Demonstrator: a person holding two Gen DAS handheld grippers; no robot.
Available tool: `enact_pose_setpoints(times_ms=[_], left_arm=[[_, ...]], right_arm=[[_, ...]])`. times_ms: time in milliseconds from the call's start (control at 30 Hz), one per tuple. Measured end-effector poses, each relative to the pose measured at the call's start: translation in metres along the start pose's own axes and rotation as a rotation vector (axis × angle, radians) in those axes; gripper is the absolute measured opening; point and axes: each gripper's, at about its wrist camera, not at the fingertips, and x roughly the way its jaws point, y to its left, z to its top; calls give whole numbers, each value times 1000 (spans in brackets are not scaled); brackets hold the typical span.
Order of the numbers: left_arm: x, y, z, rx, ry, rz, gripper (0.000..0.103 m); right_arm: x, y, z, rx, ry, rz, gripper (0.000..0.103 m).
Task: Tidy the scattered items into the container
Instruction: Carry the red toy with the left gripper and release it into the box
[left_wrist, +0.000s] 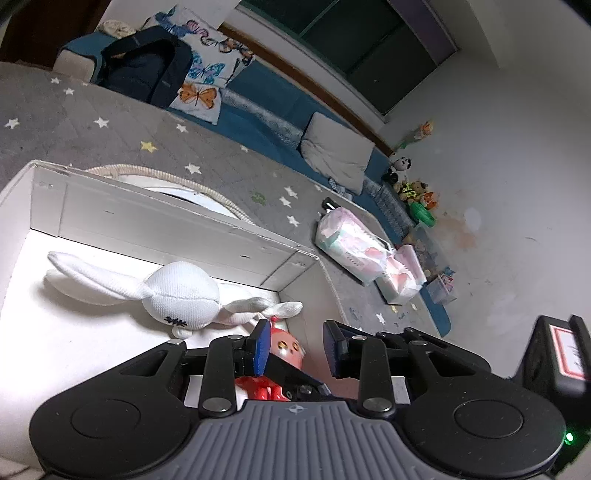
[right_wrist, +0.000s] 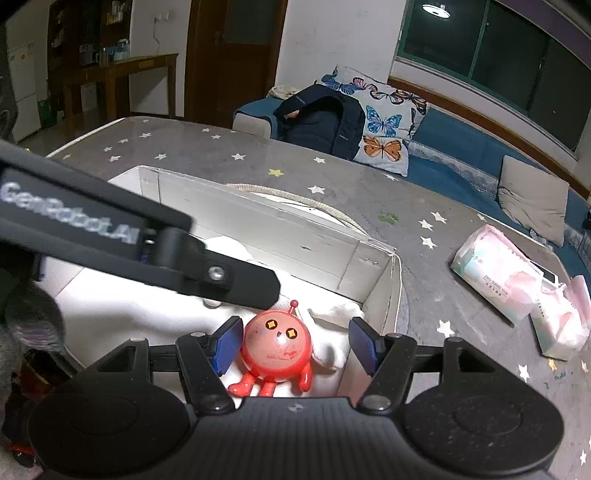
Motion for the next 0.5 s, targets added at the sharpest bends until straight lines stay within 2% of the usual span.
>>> enact_pose_setpoints(times_ms=[500], left_arm=[[-56,-27,-36,63,-87,29,33]], right_arm=[[-50,5,-18,11,-88,18,66]])
